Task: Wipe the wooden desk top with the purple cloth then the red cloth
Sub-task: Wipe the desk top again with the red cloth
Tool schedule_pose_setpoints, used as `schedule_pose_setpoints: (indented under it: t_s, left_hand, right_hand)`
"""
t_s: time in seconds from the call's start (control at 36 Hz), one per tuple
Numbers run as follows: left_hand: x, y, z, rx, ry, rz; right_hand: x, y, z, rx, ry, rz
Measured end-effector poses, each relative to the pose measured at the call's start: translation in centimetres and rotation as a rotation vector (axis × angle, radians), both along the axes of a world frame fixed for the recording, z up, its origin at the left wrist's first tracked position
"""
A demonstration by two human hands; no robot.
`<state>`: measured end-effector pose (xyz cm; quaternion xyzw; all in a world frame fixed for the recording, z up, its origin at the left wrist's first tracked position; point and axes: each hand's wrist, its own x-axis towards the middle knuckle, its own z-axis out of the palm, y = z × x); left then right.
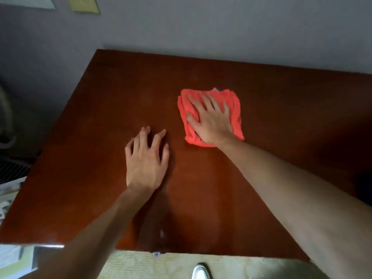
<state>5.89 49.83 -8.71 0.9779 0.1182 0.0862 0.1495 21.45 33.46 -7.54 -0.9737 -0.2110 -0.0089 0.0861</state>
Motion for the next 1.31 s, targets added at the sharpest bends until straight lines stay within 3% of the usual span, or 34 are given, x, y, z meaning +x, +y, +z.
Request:
schedule_pose_setpoints:
  t_s: [0.25,0.53,0.75,0.86,0.97,1.14,1.31]
  left_hand:
    - [-0.2,-0.4,0.2,0.092,0.046,-0.006]
    - [-0.5,-0.7,0.5,0.116,0.038,-0.013]
    - [-0.3,-0.6,0.4,0.020,-0.025,-0.019]
    - [-0.4,0.1,0.8,-0.211,-0.082,0.001]
    - [-0.6,1.9,2.5,-0.334,-0.013,-0.081]
    - [-1.8,7.1,5.0,-0.055,0.021,-0.231]
    - [-1.9,11.9,3.9,0.061,0.081,-0.143]
  right_hand:
    - [16.7,1.6,-0.2,-0.003,-0.002,0.016]
    - [18.1,1.4,-0.1,-0.024,-0.008,0.025]
    - [8.9,0.0,0.5,-0.053,0.009,0.112]
    - [-0.3,-0.7,1.1,-0.071,0.055,0.081]
    - [-11.1,-0.4,0.9,-0.071,0.035,0.117]
    - [-24.6,1.6,0.2,-0.015,-0.027,0.178]
    - [-25.9,2.2,0.2,-0.013,0.010,0.140]
